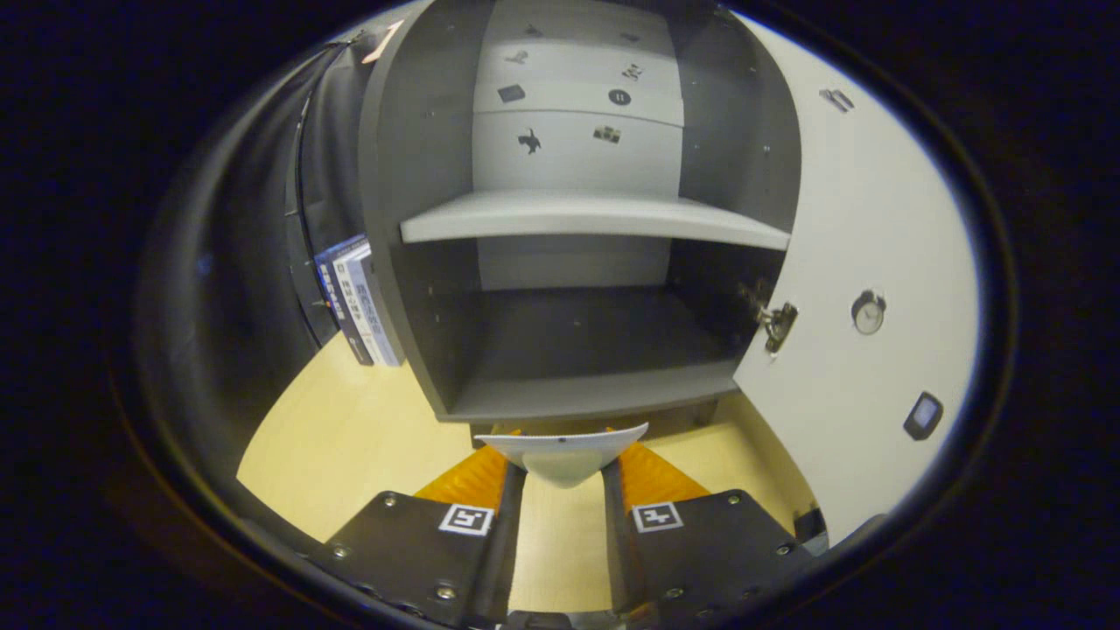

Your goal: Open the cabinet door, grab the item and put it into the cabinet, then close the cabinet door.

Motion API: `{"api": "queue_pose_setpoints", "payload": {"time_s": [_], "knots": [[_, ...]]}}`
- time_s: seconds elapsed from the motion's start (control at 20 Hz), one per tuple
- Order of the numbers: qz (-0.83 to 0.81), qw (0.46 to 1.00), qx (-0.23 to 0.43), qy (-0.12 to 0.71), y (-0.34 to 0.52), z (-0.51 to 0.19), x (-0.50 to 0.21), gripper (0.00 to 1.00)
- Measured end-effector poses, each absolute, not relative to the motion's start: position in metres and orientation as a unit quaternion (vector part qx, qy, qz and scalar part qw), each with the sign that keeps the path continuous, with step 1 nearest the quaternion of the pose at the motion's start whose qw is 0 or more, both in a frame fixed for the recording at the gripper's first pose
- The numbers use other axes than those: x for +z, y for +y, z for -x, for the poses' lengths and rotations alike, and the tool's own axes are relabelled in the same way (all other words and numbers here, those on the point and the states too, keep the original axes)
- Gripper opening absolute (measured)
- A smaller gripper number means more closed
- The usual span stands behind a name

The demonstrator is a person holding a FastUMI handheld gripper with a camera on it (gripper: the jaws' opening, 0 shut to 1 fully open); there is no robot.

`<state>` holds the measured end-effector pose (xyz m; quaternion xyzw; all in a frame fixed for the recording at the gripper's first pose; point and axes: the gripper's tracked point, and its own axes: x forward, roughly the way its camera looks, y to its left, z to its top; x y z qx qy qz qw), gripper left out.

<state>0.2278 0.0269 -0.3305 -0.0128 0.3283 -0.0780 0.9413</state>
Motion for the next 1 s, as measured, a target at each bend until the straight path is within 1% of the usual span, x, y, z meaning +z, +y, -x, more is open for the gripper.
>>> {"api": "queue_pose_setpoints", "payload": {"time_s": [0.3,0.55,0.75,1.0], "knots": [[-0.001,0.97,-0.064,0.235,0.037,-0.269,-0.248,0.43],[-0.008,0.983,-0.054,0.174,0.038,-0.294,-0.193,0.43],[-0.005,0.989,-0.049,0.14,0.037,-0.309,-0.163,0.43],[-0.013,0.992,-0.039,0.115,0.032,-0.335,-0.141,0.43]]}}
